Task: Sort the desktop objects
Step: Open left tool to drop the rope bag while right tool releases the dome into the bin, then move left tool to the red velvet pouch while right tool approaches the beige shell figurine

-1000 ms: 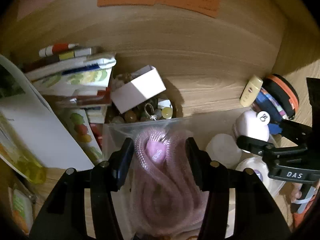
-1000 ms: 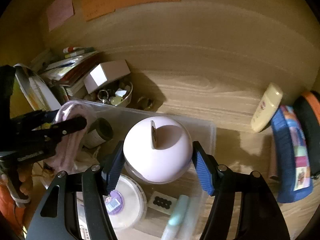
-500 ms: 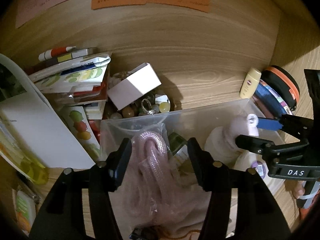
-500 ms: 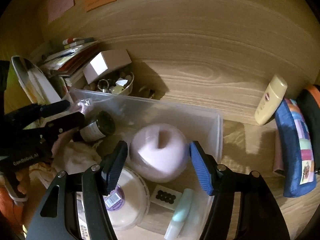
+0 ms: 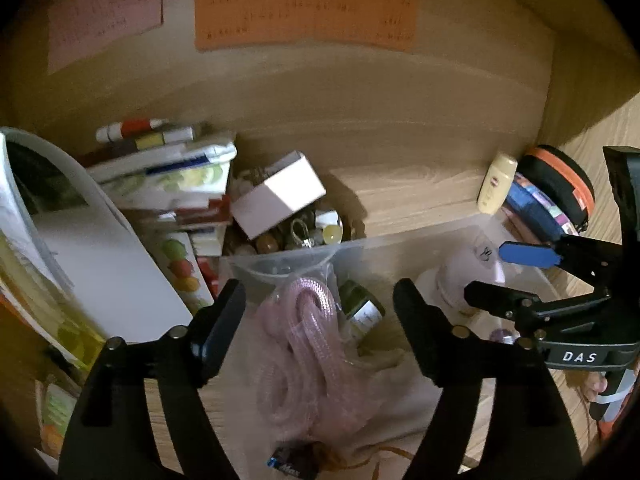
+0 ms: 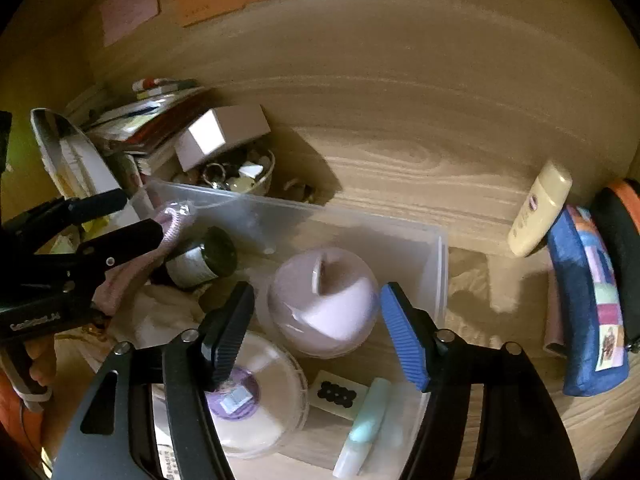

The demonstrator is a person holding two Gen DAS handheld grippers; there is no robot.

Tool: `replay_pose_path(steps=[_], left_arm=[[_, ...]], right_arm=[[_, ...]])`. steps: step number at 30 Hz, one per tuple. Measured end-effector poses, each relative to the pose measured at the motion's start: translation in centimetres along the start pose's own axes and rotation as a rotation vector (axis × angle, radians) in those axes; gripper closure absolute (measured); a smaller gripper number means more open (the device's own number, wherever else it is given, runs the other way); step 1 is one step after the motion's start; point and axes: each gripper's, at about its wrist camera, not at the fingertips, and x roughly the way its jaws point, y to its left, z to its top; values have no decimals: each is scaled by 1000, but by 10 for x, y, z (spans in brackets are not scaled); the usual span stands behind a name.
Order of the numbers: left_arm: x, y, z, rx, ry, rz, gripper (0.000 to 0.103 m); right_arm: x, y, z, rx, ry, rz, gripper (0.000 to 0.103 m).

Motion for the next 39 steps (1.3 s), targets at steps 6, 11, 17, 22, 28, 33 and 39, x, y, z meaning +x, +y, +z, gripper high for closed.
replay_pose_path(steps=[6, 11, 17, 22, 28, 33, 39], left_arm=[[-17, -5, 2, 25, -39, 12, 12], [-28, -5, -2, 25, -39, 29, 11], [-43, -4, -12, 14, -45, 49, 8], [-58, -2, -24, 10, -38, 58, 7], [-78, -3, -50, 20, -17, 62, 5], [-88, -14, -83, 40, 34, 61, 5], [-92, -32, -126, 78, 104, 37, 5]], right_arm=[[-25, 7, 4, -21, -63, -26, 22], [-41, 8, -1, -26, -79, -28, 20], [-59, 11, -16, -42, -91, -45, 20], [-75, 15, -37, -67, -98, -68, 20], [-90, 15, -74, -88, -67, -95, 18], [-96, 17, -104, -99, -41, -102, 18], [-93, 22, -130, -84, -3, -66, 18]])
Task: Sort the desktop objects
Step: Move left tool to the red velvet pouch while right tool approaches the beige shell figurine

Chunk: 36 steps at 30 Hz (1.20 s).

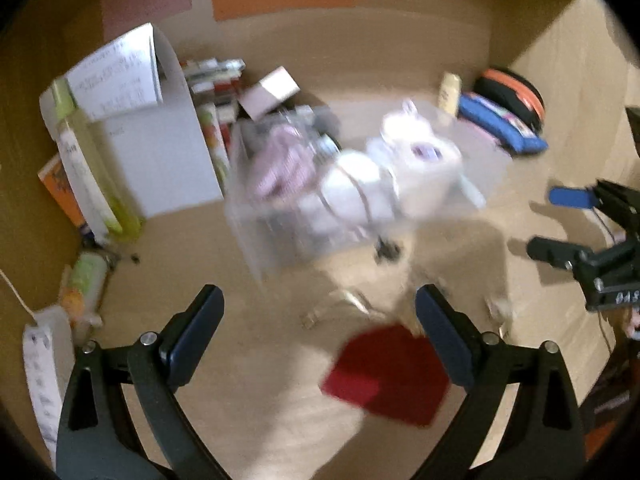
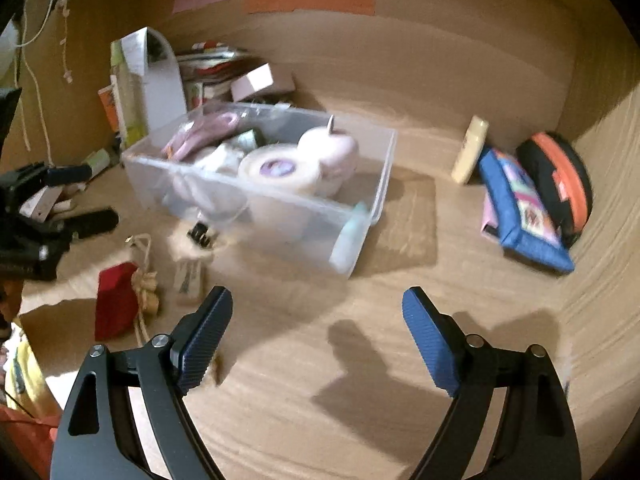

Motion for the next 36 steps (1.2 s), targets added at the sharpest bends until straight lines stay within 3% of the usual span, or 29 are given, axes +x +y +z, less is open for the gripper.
replay_pose_path(steps=[10, 21, 24, 25, 30, 36], left_arm=[[16, -23, -30, 79, 111, -74, 5], [37, -29, -18, 129, 184, -182, 5], [38, -30, -17, 119, 192, -241, 5], [38, -30, -16, 124, 187, -248, 5], [33, -31, -16, 136, 164, -274, 5], [34, -39, -17, 177, 162, -232, 5]], right_arm=[[7, 17, -26, 43, 21, 72, 18], [17, 32, -29, 19, 64, 124, 20], [22, 36, -29, 8, 85, 138, 30], [24, 37, -29, 7, 96, 145, 37], [28, 40, -27, -7, 100, 143, 50], [29, 51, -27, -89, 101, 131, 68]])
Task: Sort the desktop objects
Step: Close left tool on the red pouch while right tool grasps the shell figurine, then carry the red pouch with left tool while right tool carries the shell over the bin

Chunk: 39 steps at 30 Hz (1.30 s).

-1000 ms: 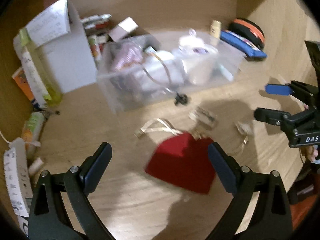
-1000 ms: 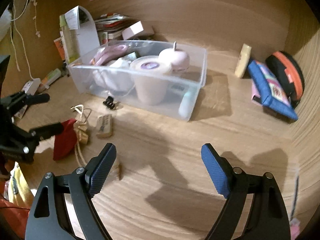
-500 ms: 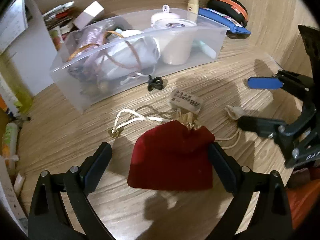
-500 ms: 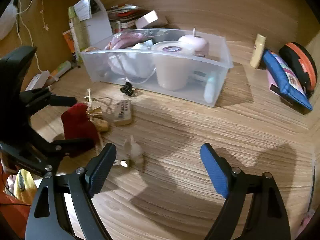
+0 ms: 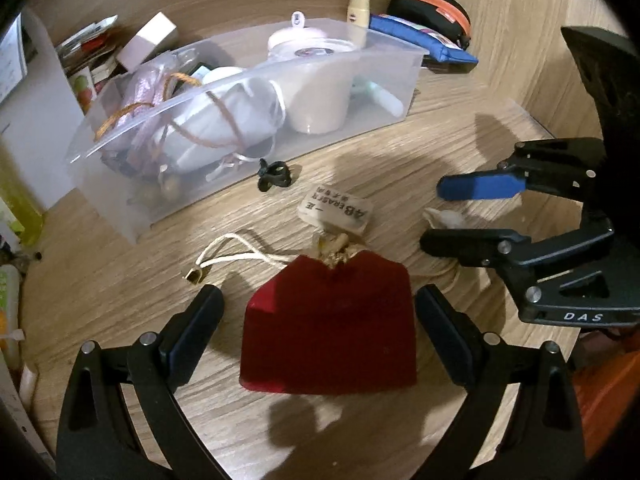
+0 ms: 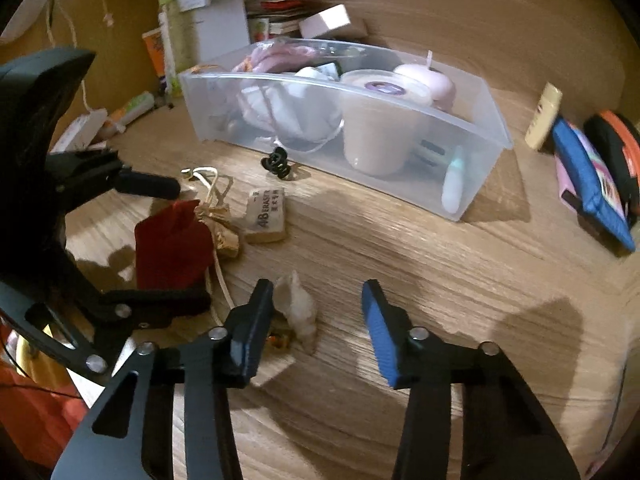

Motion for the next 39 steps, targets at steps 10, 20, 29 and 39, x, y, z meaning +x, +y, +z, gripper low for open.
replay_pose_path(steps=[10, 20, 29, 39], left_arm=[[-8, 7, 1, -35, -68, 24, 42], [-37, 32, -10, -180, -173, 25, 47], [-70, 46, -11, -273, -279, 67, 47], [-93, 65, 12, -308, -381, 73, 47]], right_arm=[[-3, -11, 0, 70, -25, 53, 84], [-31, -36, 9, 161, -117, 54, 83], [-41, -52, 20, 192, -168, 42, 83], [-52, -60, 31, 192, -219, 38, 83]])
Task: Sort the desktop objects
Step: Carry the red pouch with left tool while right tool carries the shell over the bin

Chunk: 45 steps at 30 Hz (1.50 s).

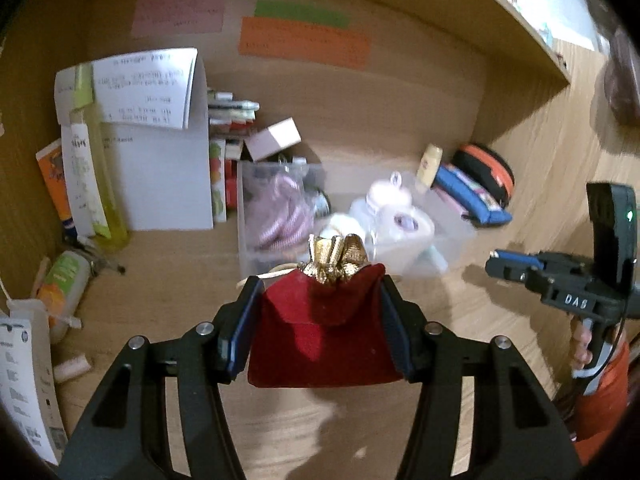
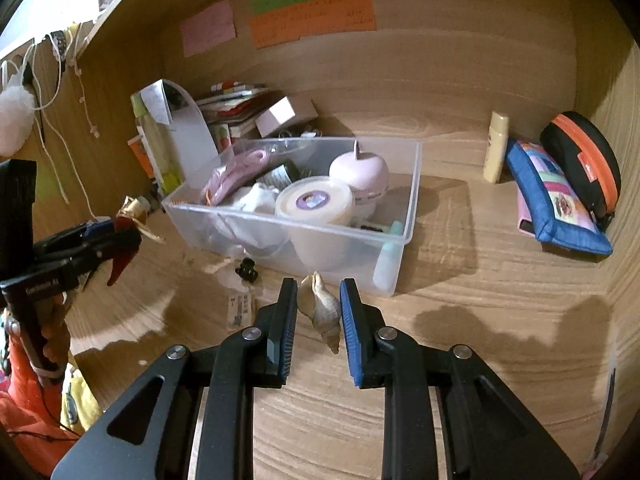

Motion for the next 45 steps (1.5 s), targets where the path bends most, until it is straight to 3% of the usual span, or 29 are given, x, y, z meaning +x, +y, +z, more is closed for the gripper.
replay_pose_path(steps=[9, 21, 29, 33, 45], left_arm=[[5, 0, 33, 4, -65, -8, 47], [44, -6, 83, 33, -32, -34, 47], [83, -21, 105, 76, 17, -12, 46], [111, -24, 110, 64, 80, -26, 46], [163, -32, 98, 24, 210, -60, 45]], right_arm=[[-1, -7, 21, -7, -40, -8, 83], [19, -15, 46, -33, -29, -3, 83], [37, -20, 62, -58, -1, -30, 83], [51, -25, 65, -52, 19, -55, 83], [77, -29, 64, -18, 48, -76, 83]])
